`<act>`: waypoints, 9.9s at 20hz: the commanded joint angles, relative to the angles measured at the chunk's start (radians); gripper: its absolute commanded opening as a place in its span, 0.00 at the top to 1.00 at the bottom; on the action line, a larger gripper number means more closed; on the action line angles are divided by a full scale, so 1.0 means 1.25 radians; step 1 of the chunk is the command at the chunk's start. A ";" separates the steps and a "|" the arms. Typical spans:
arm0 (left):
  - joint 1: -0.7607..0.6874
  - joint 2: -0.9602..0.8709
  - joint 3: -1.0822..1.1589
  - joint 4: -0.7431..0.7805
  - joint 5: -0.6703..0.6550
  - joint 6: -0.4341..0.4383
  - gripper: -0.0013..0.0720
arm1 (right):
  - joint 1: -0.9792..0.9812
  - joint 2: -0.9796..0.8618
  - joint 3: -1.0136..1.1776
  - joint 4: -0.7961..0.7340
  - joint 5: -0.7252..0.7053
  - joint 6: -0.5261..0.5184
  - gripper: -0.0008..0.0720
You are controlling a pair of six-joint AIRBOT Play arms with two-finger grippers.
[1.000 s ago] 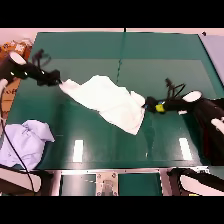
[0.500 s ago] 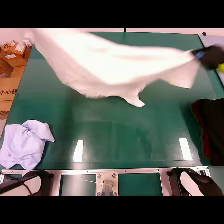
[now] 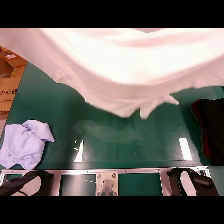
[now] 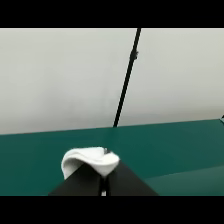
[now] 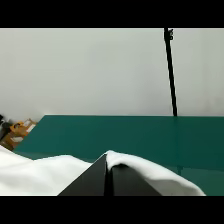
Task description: Fold the shirts.
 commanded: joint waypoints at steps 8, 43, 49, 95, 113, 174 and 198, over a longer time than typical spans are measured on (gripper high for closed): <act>-0.155 -0.502 -0.021 -0.107 -0.035 0.098 0.95 | 0.000 -0.034 -0.583 0.059 -0.080 -0.001 0.97; -0.674 -0.078 -1.157 -0.327 0.443 -0.366 0.34 | -0.070 -0.361 -0.634 0.055 -0.268 -0.103 0.97; -0.688 -0.143 -1.152 -0.561 0.476 -0.179 0.62 | -0.070 -0.371 -0.634 0.060 -0.268 -0.103 0.97; 0.224 0.146 -0.256 -0.236 -0.320 -0.030 0.95 | -0.136 -0.390 0.046 0.075 0.101 0.052 0.97; 0.224 0.199 -0.082 -0.323 -0.130 -0.019 0.95 | -0.272 -0.284 0.429 -0.022 0.090 0.186 0.97; 0.061 -0.447 -0.488 -0.058 -0.287 0.109 0.17 | -0.025 -0.944 0.121 -0.344 0.229 0.082 0.68; -0.021 0.131 -1.309 -0.011 -0.005 -0.077 0.18 | -0.134 -0.361 -0.780 -0.043 -0.085 0.251 0.30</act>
